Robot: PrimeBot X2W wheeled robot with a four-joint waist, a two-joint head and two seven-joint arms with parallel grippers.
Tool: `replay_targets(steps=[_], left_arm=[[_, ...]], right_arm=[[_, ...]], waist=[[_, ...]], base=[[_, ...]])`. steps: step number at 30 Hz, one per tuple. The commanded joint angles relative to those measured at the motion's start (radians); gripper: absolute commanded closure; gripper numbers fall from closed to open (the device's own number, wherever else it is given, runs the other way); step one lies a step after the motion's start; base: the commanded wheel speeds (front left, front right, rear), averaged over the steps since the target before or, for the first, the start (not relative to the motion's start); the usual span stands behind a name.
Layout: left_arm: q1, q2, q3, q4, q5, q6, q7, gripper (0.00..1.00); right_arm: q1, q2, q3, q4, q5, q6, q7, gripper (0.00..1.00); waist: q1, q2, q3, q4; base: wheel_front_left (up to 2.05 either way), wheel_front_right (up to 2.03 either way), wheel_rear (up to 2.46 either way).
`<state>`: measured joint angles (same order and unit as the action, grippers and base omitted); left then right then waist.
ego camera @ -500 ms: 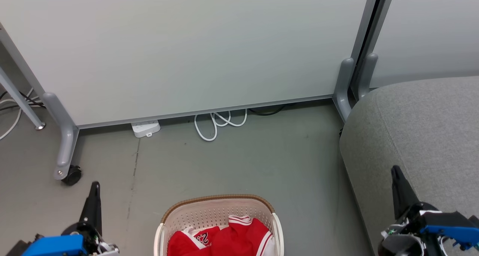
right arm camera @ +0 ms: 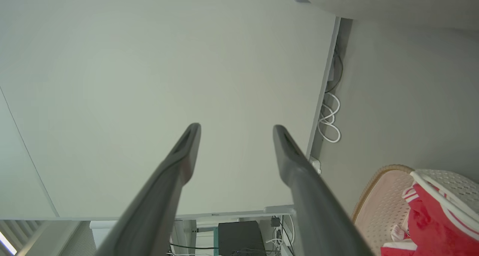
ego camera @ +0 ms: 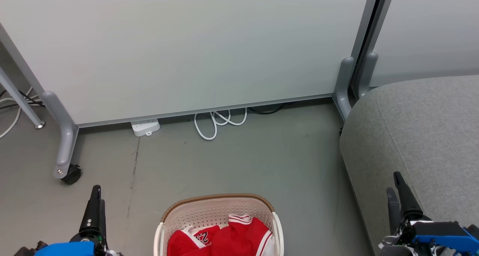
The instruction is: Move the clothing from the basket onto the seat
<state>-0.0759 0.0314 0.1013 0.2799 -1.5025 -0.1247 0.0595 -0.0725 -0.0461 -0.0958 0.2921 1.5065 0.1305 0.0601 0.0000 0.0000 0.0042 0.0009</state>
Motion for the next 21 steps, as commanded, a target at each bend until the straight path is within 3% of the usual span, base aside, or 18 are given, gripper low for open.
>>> replay_targets(steps=[1,13,21], left_arm=[[-0.035,0.01,-0.001,-0.027,0.045,-0.002,-0.012,0.0],[-0.051,0.012,-0.04,-0.063,0.378,0.025,-0.068,0.0],[-0.052,0.013,-0.067,-0.057,0.516,0.039,-0.095,0.0]], right_arm=[[-0.033,-0.002,0.009,-0.024,-0.049,0.0,-0.012,0.0],[-0.046,-0.003,0.07,-0.065,-0.363,0.0,-0.069,0.0],[-0.045,-0.003,0.102,-0.052,-0.495,0.0,-0.096,0.0]], waist=[[0.0,0.0,0.001,0.0],[0.0,0.0,0.008,0.001],[0.0,0.0,0.011,0.002]], base=[[0.0,0.0,0.0],[0.0,0.0,0.0],[0.0,0.0,0.0]])
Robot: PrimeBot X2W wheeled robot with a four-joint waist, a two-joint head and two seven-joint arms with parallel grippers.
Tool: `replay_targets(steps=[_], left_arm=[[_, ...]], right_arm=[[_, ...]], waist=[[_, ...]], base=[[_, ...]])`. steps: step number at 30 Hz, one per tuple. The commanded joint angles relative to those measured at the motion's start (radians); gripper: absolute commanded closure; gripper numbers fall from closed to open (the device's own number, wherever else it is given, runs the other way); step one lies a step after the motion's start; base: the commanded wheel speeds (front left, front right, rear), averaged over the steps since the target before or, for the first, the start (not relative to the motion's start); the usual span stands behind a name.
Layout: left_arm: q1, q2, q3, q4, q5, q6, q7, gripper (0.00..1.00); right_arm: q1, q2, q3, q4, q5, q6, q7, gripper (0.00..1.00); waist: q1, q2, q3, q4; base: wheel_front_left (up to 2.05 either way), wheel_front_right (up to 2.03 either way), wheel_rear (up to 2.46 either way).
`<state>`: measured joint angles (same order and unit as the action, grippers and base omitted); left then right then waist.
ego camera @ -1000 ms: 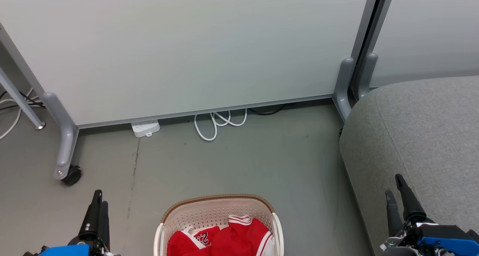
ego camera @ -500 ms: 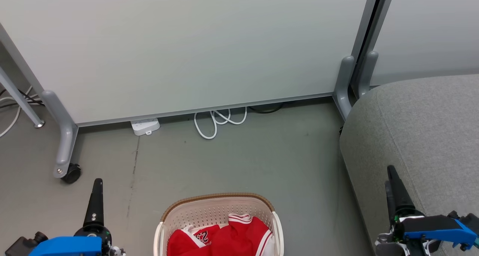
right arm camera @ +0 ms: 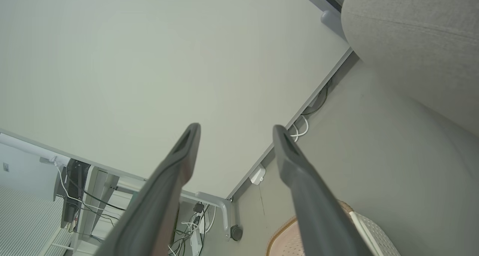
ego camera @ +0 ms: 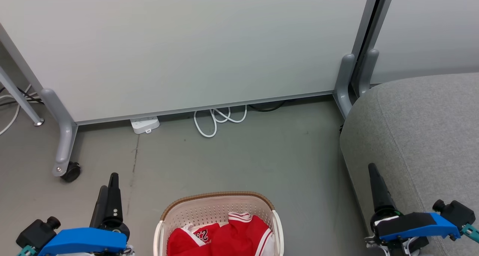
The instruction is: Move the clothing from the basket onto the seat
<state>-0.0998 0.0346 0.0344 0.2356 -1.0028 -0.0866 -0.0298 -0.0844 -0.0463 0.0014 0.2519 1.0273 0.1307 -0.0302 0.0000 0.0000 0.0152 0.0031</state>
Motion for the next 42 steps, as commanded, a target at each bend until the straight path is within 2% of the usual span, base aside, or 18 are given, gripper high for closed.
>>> replay_targets(steps=[1,21,42], left_arm=[[-0.028,0.01,-0.003,-0.011,0.032,0.002,-0.01,0.0],[-0.032,0.013,-0.039,0.002,0.3,0.008,-0.077,0.0],[-0.026,0.015,-0.068,0.024,0.534,0.019,-0.135,0.0]], right_arm=[[-0.033,-0.003,0.007,-0.009,-0.032,0.0,-0.009,0.0],[-0.035,-0.004,0.05,0.026,-0.3,0.0,-0.077,0.0],[-0.028,-0.005,0.094,0.049,-0.525,0.0,-0.135,0.0]], waist=[[0.0,0.0,0.0,0.0],[0.0,0.0,0.005,0.004],[0.0,0.0,-0.001,0.007]], base=[[0.0,0.0,0.0],[0.0,0.0,0.0],[0.0,0.0,0.0]])
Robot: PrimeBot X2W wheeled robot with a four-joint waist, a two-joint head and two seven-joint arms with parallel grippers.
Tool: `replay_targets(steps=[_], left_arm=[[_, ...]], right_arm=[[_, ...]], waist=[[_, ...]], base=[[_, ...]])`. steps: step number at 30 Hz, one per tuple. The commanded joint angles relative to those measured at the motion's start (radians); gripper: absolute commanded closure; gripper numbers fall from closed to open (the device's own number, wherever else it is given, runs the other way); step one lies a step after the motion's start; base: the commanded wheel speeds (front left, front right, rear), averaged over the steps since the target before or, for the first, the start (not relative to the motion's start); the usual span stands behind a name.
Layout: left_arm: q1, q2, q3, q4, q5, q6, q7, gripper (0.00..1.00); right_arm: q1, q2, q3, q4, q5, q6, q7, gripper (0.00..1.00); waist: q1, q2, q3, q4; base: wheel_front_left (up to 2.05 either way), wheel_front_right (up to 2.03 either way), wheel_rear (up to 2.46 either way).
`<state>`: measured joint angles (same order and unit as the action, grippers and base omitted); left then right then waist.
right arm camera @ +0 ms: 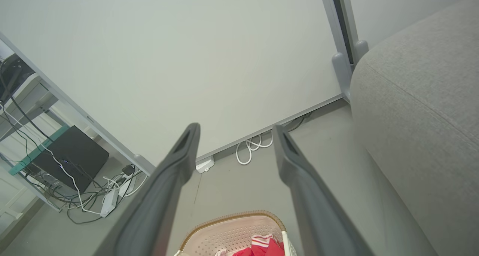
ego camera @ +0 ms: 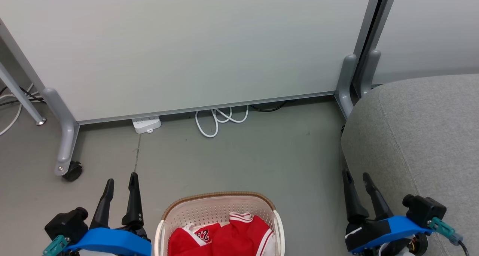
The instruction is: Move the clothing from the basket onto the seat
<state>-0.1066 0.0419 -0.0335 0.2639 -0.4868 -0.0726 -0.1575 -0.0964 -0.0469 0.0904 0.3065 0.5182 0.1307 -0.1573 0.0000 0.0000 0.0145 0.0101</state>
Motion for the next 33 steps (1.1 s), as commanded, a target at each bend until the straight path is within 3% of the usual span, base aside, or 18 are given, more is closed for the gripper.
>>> replay_targets(steps=[1,33], left_arm=[[-0.019,0.008,-0.001,-0.004,0.028,0.005,-0.009,0.0],[-0.015,0.01,-0.025,0.039,0.288,0.015,-0.08,0.0]], right_arm=[[-0.016,-0.004,0.007,-0.003,-0.027,0.0,-0.009,0.0],[-0.025,-0.005,0.034,0.073,-0.304,0.0,-0.08,0.0]], waist=[[0.0,0.0,0.0,0.0],[0.0,0.0,0.007,-0.003]], base=[[0.0,0.0,0.0],[0.0,0.0,0.0]])
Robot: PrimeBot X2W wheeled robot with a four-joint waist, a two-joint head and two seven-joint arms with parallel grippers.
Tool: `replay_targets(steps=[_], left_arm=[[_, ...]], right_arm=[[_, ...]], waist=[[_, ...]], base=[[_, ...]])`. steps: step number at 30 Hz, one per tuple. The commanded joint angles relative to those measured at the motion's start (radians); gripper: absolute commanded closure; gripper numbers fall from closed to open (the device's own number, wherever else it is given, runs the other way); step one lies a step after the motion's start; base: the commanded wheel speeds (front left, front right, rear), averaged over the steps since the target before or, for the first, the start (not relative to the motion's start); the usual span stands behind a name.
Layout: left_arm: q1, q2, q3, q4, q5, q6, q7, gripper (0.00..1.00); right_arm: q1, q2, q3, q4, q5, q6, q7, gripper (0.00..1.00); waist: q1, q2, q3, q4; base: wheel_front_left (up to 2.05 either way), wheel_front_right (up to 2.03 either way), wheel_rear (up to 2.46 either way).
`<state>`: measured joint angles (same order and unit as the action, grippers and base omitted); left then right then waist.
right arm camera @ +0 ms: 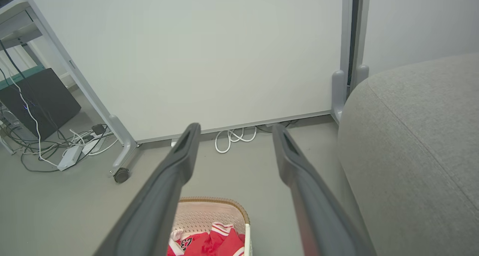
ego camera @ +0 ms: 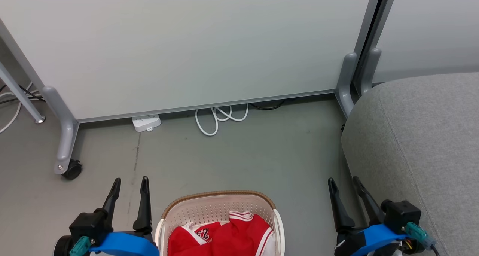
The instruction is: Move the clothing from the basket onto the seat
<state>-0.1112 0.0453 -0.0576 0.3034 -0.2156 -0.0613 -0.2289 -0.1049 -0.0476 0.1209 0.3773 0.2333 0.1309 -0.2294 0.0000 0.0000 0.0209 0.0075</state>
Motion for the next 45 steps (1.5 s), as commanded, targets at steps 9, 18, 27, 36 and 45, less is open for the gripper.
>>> replay_targets(steps=[9,18,27,36,45], left_arm=[[-0.007,0.007,-0.005,0.017,0.077,0.006,-0.024,0.0],[-0.008,0.008,-0.005,0.036,0.127,0.004,-0.038,0.0],[-0.009,0.007,-0.004,0.049,0.123,0.003,-0.038,0.0],[-0.066,0.007,-0.027,0.082,0.141,-0.02,-0.038,0.0],[-0.276,0.049,-0.134,0.244,0.19,-0.063,-0.037,0.0]], right_arm=[[-0.02,-0.004,0.012,0.036,-0.08,0.0,-0.024,0.0],[-0.025,-0.004,0.019,0.055,-0.124,0.0,-0.037,0.0],[-0.028,-0.004,0.017,0.065,-0.115,0.0,-0.037,0.0],[-0.052,-0.004,0.014,0.055,-0.113,0.0,-0.037,0.0],[-0.128,-0.004,0.03,0.026,-0.116,0.0,-0.036,0.0]], waist=[[0.0,0.0,0.004,-0.004],[0.0,0.0,0.007,-0.004],[0.0,0.0,0.006,-0.001],[0.0,0.0,0.043,-0.006],[0.0,0.0,0.189,-0.053]], base=[[0.0,0.0,0.0],[0.0,0.0,0.0],[0.0,0.0,0.0],[0.0,0.0,0.0],[0.0,0.0,0.0]])
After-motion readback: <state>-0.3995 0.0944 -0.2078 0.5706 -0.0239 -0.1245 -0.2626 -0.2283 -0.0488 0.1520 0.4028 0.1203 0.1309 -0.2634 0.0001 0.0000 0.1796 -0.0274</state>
